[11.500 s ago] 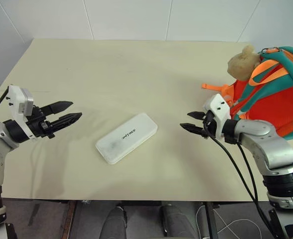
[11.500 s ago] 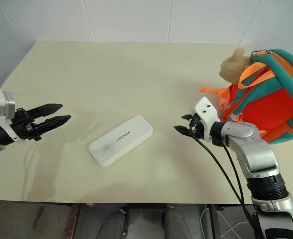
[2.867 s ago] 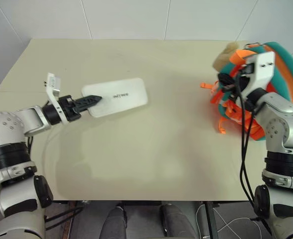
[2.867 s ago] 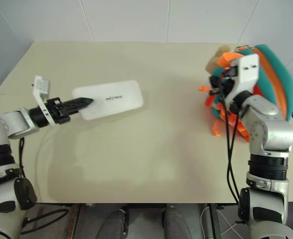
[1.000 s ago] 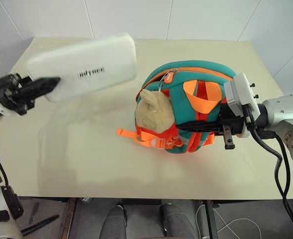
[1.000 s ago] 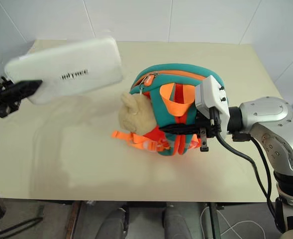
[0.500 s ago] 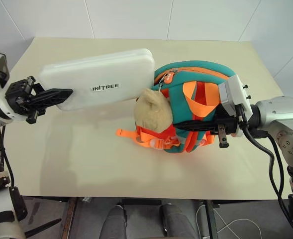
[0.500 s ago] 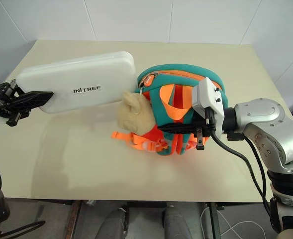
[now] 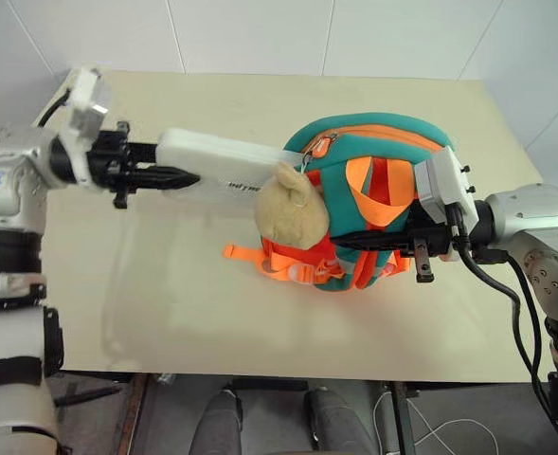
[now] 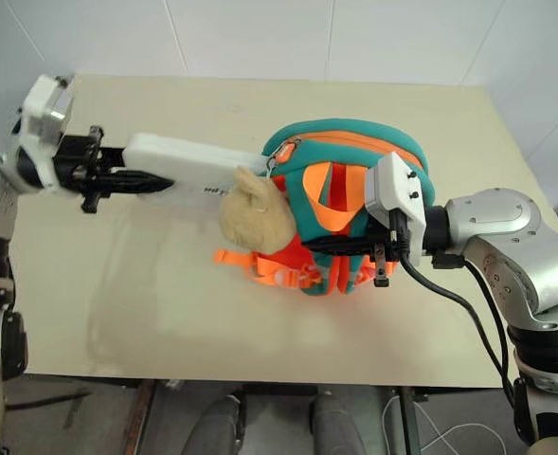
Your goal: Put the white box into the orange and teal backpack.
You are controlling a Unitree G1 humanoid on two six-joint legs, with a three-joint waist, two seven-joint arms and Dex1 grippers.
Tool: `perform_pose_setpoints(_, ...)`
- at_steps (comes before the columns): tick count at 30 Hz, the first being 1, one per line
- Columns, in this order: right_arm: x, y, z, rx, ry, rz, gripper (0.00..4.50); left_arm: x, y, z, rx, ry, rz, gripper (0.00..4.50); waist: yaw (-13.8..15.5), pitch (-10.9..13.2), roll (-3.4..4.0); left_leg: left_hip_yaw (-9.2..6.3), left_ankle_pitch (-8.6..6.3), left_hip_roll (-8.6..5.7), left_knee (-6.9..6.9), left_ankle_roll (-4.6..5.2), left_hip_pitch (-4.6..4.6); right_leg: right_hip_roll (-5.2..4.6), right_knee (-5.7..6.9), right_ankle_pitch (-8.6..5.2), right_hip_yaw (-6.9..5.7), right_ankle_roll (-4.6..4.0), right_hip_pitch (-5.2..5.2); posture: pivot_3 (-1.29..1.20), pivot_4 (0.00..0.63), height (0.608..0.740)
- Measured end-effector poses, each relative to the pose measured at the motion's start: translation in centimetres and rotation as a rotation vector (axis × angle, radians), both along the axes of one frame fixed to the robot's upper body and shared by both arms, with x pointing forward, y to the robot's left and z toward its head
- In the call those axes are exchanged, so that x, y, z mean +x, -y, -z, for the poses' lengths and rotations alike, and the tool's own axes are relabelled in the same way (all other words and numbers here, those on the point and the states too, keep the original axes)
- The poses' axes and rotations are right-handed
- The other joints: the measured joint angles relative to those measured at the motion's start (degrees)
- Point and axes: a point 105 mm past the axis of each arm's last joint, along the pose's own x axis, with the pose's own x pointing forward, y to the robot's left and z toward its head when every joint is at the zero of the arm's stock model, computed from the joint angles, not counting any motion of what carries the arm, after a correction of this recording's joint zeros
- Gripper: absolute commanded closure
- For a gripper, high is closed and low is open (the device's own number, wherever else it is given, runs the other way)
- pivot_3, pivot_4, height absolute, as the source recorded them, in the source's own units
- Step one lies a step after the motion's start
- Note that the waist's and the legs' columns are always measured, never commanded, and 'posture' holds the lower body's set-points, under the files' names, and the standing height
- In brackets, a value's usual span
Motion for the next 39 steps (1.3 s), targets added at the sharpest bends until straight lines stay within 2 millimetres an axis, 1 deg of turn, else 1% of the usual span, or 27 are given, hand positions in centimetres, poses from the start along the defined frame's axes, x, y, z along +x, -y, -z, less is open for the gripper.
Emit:
perform_pose_setpoints(6,0.1,-0.3,0.3,-0.001,0.002,-0.012,4.5,1.9,4.8,0.9,0.093,-0.048,-0.009,3.25,0.41,0.0,0.0,-0.03,0.02,0.0,0.04,0.03,0.01,0.01,0.02,0.02,0.0,0.04,0.02,0.0,0.15,0.74)
perform_pose_setpoints(9,0.1,-0.4,0.5,-0.005,0.001,-0.017,4.5,2.4,6.3,1.6,0.111,-0.067,-0.007,3.25,0.15,0.0,0.0,-0.03,0.02,0.0,0.03,0.02,0.02,0.02,0.04,0.02,0.01,0.04,0.01,0.0,0.15,0.74)
perform_pose_setpoints(10,0.1,-0.4,0.5,-0.005,0.0,-0.016,4.5,2.7,7.0,1.8,0.111,-0.07,-0.009,3.25,0.26,0.0,0.0,-0.04,0.02,0.0,0.04,0.03,0.03,0.03,0.06,0.02,0.0,0.04,0.02,0.0,0.15,0.74)
perform_pose_setpoints(13,0.4,-0.5,0.5,0.002,0.0,-0.017,4.5,3.7,10.4,3.1,0.092,-0.105,-0.004,3.25,0.87,0.0,0.0,-0.05,0.07,-0.04,0.09,0.1,0.02,0.01,0.06,0.07,0.01,0.12,0.05,0.0,0.15,0.74)
perform_pose_setpoints(15,0.4,-0.7,0.4,0.006,0.002,-0.021,4.5,4.1,11.9,3.8,0.076,-0.129,-0.002,3.25,1.01,0.0,0.0,-0.05,0.1,-0.07,0.1,0.11,0.0,0.0,0.04,0.12,0.05,0.19,0.04,0.0,0.15,0.74)
perform_pose_setpoints(18,0.6,-0.5,0.4,0.006,0.002,-0.012,4.5,4.4,13.4,4.3,0.058,-0.121,0.001,3.25,1.09,0.0,0.0,-0.05,0.11,-0.09,0.1,0.12,0.01,0.0,0.03,0.13,0.06,0.2,0.06,0.0,0.15,0.74)
perform_pose_setpoints(20,0.7,-0.5,0.4,0.007,0.005,-0.01,4.5,4.4,13.9,4.3,0.061,-0.102,0.008,2.53,1.09,0.0,0.0,-0.05,0.14,-0.09,0.09,0.11,0.0,0.01,0.03,0.14,0.06,0.21,0.06,0.0,0.15,0.74)
perform_pose_setpoints(23,0.7,-0.6,0.3,0.01,0.01,-0.015,4.5,4.5,13.1,4.3,0.081,-0.113,-0.015,1.61,0.87,0.0,0.0,-0.04,0.14,-0.09,0.08,0.11,0.0,0.02,0.03,0.15,0.08,0.21,0.04,0.0,0.15,0.74)
perform_pose_setpoints(26,0.7,-0.6,0.3,0.011,0.012,-0.014,4.5,4.1,10.8,3.4,0.106,-0.099,-0.048,0.7,0.12,0.0,0.01,-0.04,0.15,-0.05,-0.03,0.09,0.02,0.05,0.04,0.15,0.1,0.21,0.0,0.0,0.15,0.74)
perform_pose_setpoints(28,0.7,-0.6,0.3,0.011,0.012,-0.013,4.5,3.7,8.7,2.8,0.107,-0.084,-0.082,0.11,-0.22,0.0,0.01,-0.04,0.15,-0.03,-0.05,0.08,0.02,0.05,0.04,0.14,0.09,0.2,0.0,0.0,0.15,0.74)
perform_pose_setpoints(29,0.7,-0.7,0.3,0.011,0.012,-0.013,4.5,3.4,7.8,2.7,0.112,-0.08,-0.097,0.02,-0.36,0.0,0.01,-0.04,0.16,-0.03,-0.05,0.08,0.01,0.05,0.03,0.14,0.1,0.2,-0.01,0.0,0.15,0.74)
perform_pose_setpoints(30,0.6,-0.7,0.4,0.011,0.012,-0.013,4.5,3.1,6.4,2.7,0.125,-0.078,-0.115,0.02,-0.55,0.0,0.02,-0.03,0.16,-0.03,-0.05,0.08,0.02,0.04,0.02,0.14,0.11,0.2,0.0,0.0,0.15,0.74)
perform_pose_setpoints(32,0.6,-0.6,0.5,0.011,0.007,-0.012,4.5,2.2,3.9,3.4,0.138,-0.104,-0.15,0.02,-0.56,0.0,0.02,-0.03,0.16,-0.03,-0.05,0.08,0.01,0.04,0.02,0.14,0.12,0.2,-0.01,0.0,0.15,0.74)
perform_pose_setpoints(33,0.6,-0.6,0.5,0.01,0.008,-0.011,4.5,1.9,3.1,3.7,0.144,-0.122,-0.162,0.02,-0.46,0.01,0.03,-0.04,0.16,-0.03,-0.04,0.08,0.01,0.04,0.03,0.14,0.11,0.2,0.0,0.0,0.15,0.74)
perform_pose_setpoints(36,0.7,-0.7,0.5,0.009,0.008,-0.011,4.5,0.6,1.7,3.6,0.122,-0.132,-0.18,0.02,-0.12,0.01,0.02,-0.06,0.15,-0.04,0.0,0.08,-0.03,0.02,0.0,0.14,0.1,0.2,0.01,0.0,0.15,0.74)
perform_pose_setpoints(39,0.7,-0.6,0.5,0.004,0.008,-0.01,4.5,-0.8,1.2,2.3,0.07,-0.1,-0.177,0.02,0.18,0.01,0.02,-0.06,0.15,-0.05,0.01,0.09,-0.02,0.0,-0.02,0.15,0.09,0.2,0.05,0.0,0.15,0.74)
